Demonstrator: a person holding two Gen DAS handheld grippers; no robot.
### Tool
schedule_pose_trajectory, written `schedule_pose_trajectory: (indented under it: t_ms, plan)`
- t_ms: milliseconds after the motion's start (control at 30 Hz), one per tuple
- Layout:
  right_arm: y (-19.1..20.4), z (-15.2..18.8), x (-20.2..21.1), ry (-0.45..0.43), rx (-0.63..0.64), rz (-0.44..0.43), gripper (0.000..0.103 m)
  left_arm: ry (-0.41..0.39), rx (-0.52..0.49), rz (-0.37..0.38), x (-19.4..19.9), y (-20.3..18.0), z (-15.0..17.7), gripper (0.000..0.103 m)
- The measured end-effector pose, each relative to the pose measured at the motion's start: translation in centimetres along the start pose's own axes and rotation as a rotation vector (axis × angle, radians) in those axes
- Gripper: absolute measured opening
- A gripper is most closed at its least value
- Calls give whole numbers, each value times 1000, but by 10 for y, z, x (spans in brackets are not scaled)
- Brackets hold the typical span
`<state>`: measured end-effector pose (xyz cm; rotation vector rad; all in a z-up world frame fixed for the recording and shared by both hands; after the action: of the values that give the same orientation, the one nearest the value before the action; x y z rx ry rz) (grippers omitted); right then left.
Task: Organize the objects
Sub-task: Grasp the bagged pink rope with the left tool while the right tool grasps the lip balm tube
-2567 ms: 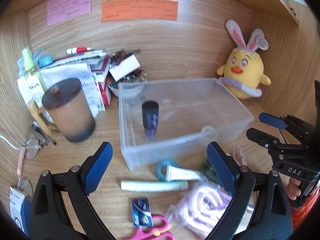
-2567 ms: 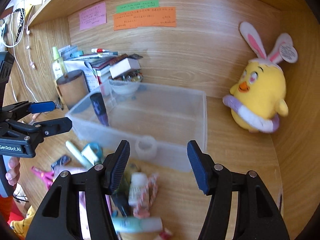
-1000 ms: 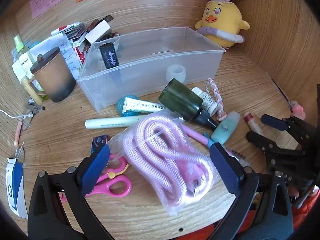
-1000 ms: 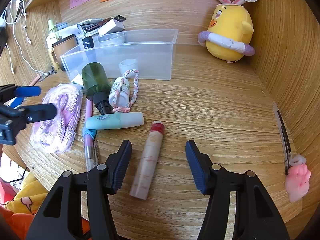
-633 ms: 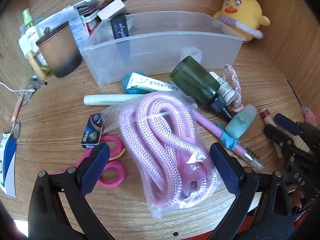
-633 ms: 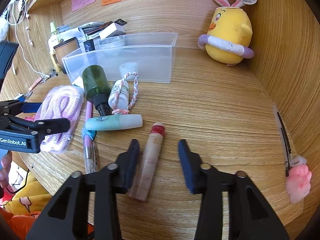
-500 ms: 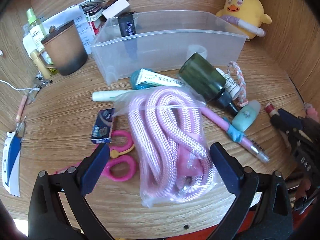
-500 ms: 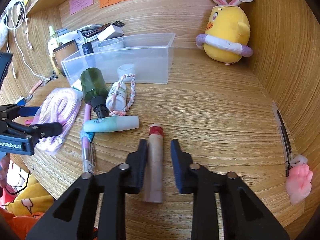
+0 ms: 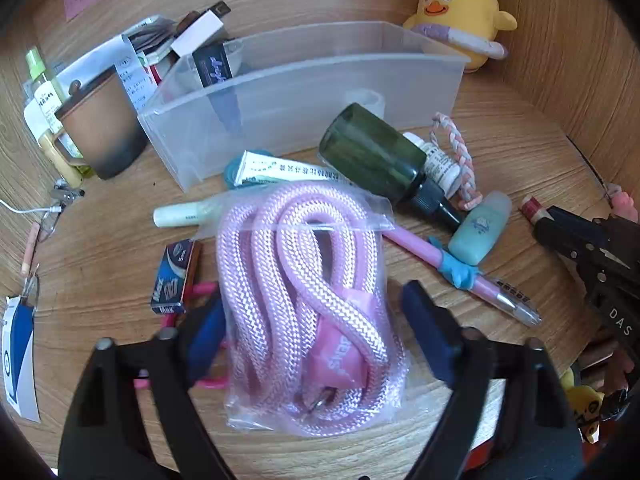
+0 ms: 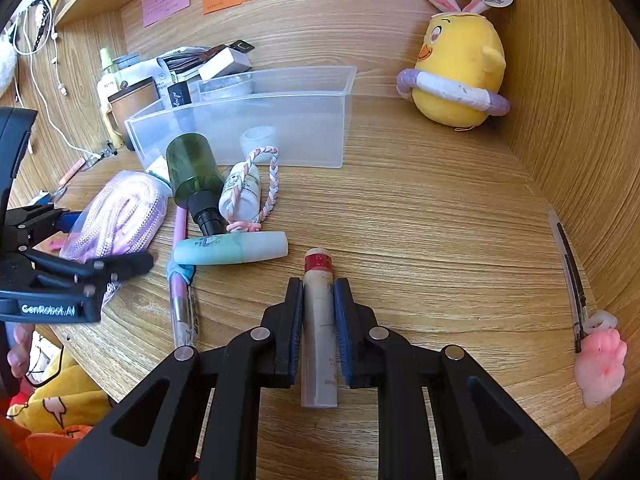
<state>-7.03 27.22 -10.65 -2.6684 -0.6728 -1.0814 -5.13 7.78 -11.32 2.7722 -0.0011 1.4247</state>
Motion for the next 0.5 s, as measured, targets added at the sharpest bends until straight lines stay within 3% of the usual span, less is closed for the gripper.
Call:
schedule_pose_trajectory:
  t_ms: [200, 500]
  plan:
    - [1, -9, 3, -23, -20, -21, 14, -16, 35, 63, 2, 10, -1, 55]
    - [3, -43, 16, -108, -31, -30, 14, -86, 100, 119, 27, 35, -18, 54]
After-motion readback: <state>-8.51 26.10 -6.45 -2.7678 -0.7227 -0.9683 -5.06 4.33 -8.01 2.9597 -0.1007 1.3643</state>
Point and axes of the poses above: each gripper's, at about its wrist camera, not at the fingertips, and x roughly against the way its jaws point, y to its left, z to its underside, the point moved 4 cm from there along -x, roughly the way its jaws point, and after that the axes turned 5 degrees about x, right-handed, at the moved point
